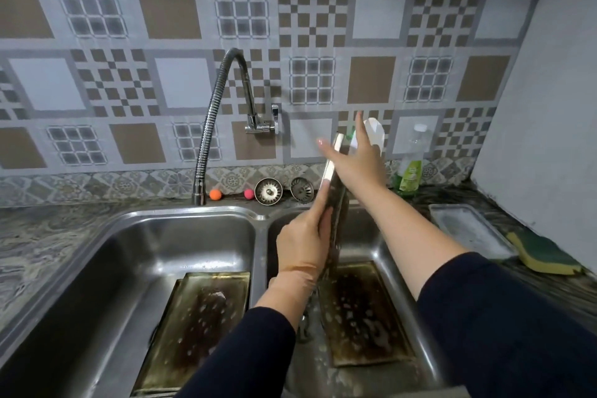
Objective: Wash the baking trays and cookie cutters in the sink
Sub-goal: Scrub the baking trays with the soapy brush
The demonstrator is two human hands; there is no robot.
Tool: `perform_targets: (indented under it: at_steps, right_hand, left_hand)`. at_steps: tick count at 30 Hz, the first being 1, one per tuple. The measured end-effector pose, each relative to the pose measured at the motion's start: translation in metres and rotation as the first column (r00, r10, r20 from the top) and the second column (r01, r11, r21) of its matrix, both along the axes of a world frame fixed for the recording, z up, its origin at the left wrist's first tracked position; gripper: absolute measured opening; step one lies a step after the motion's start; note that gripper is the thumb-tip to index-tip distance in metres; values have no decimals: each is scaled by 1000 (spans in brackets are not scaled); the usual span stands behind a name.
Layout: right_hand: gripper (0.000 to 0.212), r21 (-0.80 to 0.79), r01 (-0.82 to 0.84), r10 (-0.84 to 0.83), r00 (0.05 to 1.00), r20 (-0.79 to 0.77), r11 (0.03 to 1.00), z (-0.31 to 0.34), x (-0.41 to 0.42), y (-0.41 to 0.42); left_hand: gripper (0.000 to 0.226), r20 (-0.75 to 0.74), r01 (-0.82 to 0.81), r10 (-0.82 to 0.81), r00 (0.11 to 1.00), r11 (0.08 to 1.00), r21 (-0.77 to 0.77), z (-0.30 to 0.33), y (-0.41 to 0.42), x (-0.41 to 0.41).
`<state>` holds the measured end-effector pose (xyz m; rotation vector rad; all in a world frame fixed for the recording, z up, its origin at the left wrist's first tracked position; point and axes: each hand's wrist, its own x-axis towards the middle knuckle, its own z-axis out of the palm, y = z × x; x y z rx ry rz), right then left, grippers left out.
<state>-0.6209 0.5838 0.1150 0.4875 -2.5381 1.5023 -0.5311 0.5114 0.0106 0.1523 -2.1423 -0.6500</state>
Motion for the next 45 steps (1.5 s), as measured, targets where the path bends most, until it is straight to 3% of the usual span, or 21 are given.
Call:
perform_targets:
  at_steps: [4,7,9,11,13,16,20,26,31,36,40,45]
  right_hand:
    - [69,26,176,-175,984,-44,984,-10,13,-7]
    - [64,-11,126,-127,988,-92,992,-16,15,-3]
    - [61,-146,22,-31,998,-61,989,-12,20,2]
    - [57,-305,-72,80,997,14,950,-9,28,6]
    - [55,-423,-94,137,988,73,901,-9,35,4]
    - [53,-513,-105,206,968,142,852,-16,47,-9]
    - [56,-416,-117,179,977,112,902,-27,53,-26]
    - [80,-51,-11,11,1000,3,999,-49,45,-20]
    - [81,124,68,-62,997,-53,990,-74,47,-8]
    - [80,253,110,-96,993,-67,961,-102,59,-6]
    - [81,277,81,-80,997,-15,957,-125,63,-9]
    - [82,296,45,-53,998,18,954,-135,63,-13]
  left_hand:
    - [52,90,-31,38,995,997,-75,-5,6,7]
    - [51,238,63,-101,966,985,162,-6,-5,22]
    - [50,295,4,-119,948,932,362,-7,-28,25]
    - [58,422,-131,-56,905,907,400,-20,-60,23]
    - [70,530,-183,-93,843,876,445,-34,-83,28]
    - [68,438,-111,-226,870,777,620,-44,-92,41]
    - [41,350,-86,-173,921,786,612,-52,-110,66]
    - [45,528,-327,-24,849,761,560,-82,-182,121]
    - [43,680,-503,67,730,727,467,-110,-225,155]
    - [50,843,-558,77,532,780,282,-144,-251,165]
    - [59,896,-577,-30,444,756,311,-165,-249,165]
    - [65,915,-559,-49,401,778,287,-175,-250,166]
